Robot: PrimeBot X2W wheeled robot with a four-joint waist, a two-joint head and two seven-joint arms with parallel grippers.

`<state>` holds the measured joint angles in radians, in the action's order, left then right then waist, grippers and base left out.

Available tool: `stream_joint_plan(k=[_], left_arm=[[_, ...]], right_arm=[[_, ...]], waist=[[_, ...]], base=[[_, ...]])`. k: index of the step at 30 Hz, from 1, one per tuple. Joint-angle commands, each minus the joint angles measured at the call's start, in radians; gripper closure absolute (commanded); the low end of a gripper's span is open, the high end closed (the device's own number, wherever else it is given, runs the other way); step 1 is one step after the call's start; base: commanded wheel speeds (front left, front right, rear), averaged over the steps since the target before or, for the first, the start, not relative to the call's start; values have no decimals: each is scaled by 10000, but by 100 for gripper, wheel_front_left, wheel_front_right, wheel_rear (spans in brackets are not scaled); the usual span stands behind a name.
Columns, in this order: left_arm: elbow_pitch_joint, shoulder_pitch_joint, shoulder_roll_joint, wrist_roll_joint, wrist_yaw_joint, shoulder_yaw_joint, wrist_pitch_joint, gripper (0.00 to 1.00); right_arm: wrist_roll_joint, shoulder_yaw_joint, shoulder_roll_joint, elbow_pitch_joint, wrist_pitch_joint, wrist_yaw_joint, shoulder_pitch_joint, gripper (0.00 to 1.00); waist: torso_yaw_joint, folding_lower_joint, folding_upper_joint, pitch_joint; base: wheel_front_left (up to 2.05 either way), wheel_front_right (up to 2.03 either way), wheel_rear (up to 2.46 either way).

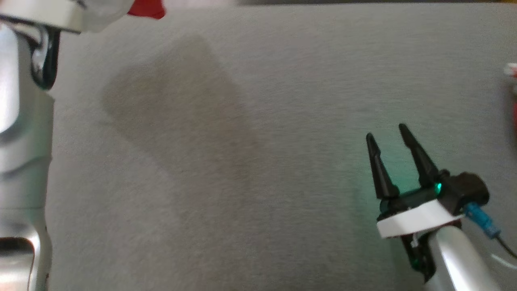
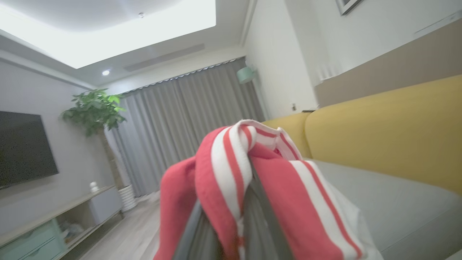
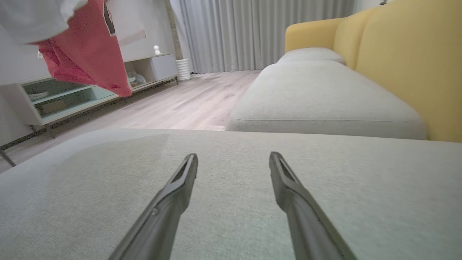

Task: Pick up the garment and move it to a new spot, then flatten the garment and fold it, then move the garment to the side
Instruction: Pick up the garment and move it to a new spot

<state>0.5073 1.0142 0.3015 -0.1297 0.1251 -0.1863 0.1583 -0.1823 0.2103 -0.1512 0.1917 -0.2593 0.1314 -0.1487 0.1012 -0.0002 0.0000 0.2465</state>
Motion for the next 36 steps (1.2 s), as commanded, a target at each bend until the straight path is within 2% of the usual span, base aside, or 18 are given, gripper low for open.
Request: stream_joint_plan(k=[1,7,13,18,22,25,26,27,28,33,36], left_arm=[[-616,637,537,-81,47,94,-174,100],[-2178,740,728,-844,53,-866,-1285,100],[-2776,169,522,-1483,54,-1539,-1876,100],[-2696,-1035,383,-1578,23,-2067,-1957,100],[-2061,-2416,306,-1399,-322,-2416,-1533,100],[-1219,-3377,-10,-1540,-571,-2513,-887,100],[-921,-3614,-113,-1522,-668,-2558,-605,89],[-638,-3822,-247,-1536,-770,-2575,-296,51],[-179,-4172,-538,-1574,-946,-2594,347,0],[104,-4905,-1112,-1593,-1262,-2529,978,0],[-777,-5674,-1486,-1478,-1566,-2082,1026,0]], right_arm=[[9,211,96,-281,-24,-7,79,0],[-12,233,442,-341,-24,-7,304,0],[-55,290,634,-430,-24,-7,326,0],[-142,581,807,-547,-24,-7,130,0],[-236,870,917,-614,-24,-7,-46,0],[-324,907,969,-685,-24,-7,-131,0],[-336,916,980,-705,-24,-7,-147,0],[-342,944,988,-711,-24,-7,-162,0],[-343,1008,998,-698,-24,-7,-191,0],[-330,971,1005,-613,-24,-7,-124,0],[-277,897,1006,-515,-24,-7,1,0]], waist=[[-993,2,0,-803],[-2419,2,0,-1214],[-3584,2,0,-979],[-4346,2,0,-369],[-4795,2,0,185],[-4911,2,0,516],[-4909,2,0,594],[-4891,2,0,654],[-4797,2,0,684],[-4310,2,0,374],[-3798,2,0,-56]], base=[[0,0,0],[0,0,0],[0,0,0],[0,0,0],[0,0,0],[0,0,0],[0,0,0],[0,0,0],[0,0,0],[0,0,0],[0,0,0]])
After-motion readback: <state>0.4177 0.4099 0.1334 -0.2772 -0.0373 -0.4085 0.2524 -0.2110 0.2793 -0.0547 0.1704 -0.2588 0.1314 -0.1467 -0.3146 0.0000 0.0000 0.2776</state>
